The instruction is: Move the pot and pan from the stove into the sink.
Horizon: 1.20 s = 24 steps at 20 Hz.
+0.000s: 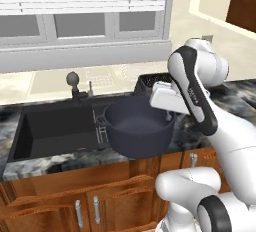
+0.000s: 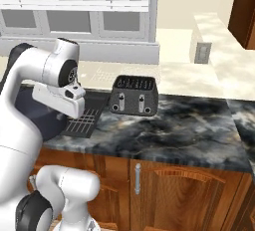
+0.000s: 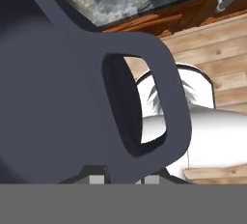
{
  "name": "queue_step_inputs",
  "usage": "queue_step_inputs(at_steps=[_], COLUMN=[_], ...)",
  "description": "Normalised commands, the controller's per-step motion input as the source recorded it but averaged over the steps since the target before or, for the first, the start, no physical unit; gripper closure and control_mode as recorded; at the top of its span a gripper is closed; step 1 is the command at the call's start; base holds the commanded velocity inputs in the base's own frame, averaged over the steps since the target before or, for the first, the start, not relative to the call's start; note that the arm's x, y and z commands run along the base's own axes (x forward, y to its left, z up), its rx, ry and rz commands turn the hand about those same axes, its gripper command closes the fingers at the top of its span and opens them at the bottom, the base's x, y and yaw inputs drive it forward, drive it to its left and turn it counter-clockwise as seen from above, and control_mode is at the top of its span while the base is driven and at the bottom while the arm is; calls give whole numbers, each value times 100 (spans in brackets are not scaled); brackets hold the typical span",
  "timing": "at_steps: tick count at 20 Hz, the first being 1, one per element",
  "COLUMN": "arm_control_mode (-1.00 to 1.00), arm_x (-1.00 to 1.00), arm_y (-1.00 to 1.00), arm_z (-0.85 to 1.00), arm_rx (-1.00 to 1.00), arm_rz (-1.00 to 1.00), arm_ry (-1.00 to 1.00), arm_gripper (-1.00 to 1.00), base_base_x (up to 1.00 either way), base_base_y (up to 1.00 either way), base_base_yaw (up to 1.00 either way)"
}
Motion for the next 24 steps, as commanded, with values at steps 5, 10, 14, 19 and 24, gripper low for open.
queue_step_inputs(at_steps=[5,10,14,19,24], arm_control_mode=[-100,-100,-100,-100,-100], arm_x=[38,36,42,41,40], arm_y=[70,69,70,75,75], arm_z=[-1,0,-2,-1,-4], arm_rx=[-2,-1,-2,-5,-9], arm_rz=[-10,-10,-12,-13,-16], arm_ry=[-1,-1,0,0,1], arm_gripper=[100,100,100,100,100], base_base_x=[0,0,0,0,0], base_base_y=[0,0,0,0,0], base_base_yaw=[0,0,0,0,0])
